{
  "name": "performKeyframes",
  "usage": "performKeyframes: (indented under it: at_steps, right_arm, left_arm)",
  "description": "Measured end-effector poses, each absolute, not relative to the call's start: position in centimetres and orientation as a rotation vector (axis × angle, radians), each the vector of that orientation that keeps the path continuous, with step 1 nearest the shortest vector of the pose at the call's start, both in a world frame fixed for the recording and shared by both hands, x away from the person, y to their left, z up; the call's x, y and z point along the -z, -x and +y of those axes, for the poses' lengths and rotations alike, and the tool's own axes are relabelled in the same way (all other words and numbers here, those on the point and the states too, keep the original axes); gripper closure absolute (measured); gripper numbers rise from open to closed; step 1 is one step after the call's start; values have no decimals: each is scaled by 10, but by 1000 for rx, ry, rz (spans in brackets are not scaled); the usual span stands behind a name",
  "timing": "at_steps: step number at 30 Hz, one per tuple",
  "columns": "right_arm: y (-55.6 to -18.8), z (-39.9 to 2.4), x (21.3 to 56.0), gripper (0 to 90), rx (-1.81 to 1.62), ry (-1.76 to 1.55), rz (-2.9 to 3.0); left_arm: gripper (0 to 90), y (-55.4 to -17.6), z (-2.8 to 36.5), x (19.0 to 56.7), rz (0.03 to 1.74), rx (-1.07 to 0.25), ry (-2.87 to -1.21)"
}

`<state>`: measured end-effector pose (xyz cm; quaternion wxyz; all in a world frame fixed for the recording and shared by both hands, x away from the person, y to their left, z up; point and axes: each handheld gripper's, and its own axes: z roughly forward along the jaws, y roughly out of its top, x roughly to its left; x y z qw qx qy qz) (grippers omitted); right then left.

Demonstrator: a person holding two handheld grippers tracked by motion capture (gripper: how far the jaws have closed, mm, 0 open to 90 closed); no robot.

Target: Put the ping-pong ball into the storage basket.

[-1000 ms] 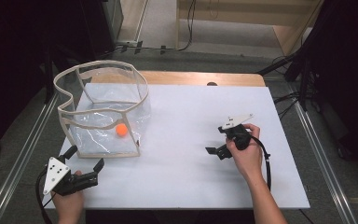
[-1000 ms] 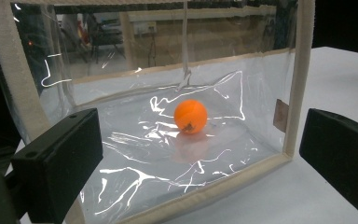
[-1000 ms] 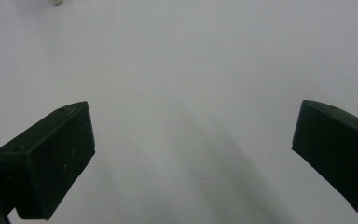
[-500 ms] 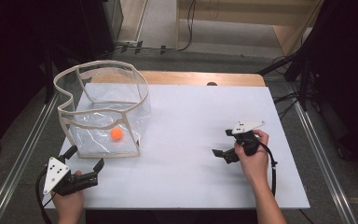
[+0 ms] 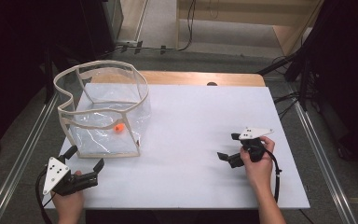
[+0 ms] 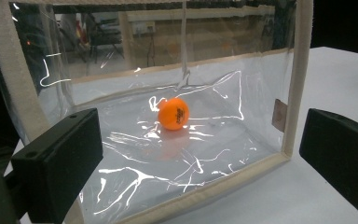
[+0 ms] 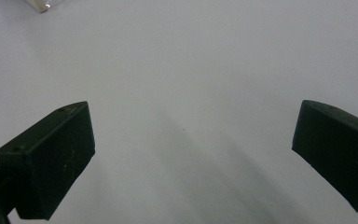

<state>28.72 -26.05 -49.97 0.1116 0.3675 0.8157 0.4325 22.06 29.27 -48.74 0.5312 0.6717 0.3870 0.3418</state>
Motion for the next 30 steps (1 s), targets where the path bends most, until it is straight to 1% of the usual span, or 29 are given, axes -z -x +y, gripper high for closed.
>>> performKeyframes:
  at_steps: [10, 30]
  right_arm:
    - [-275, -273, 506, 0, -1319, -1112, 2328]
    - [-256, -295, 507, 0, -1375, -1126, 2243]
  left_arm:
    - [1, -221, 292, 487, 923, -819, -1606]
    - [1, -221, 293, 487, 924, -818, -1605]
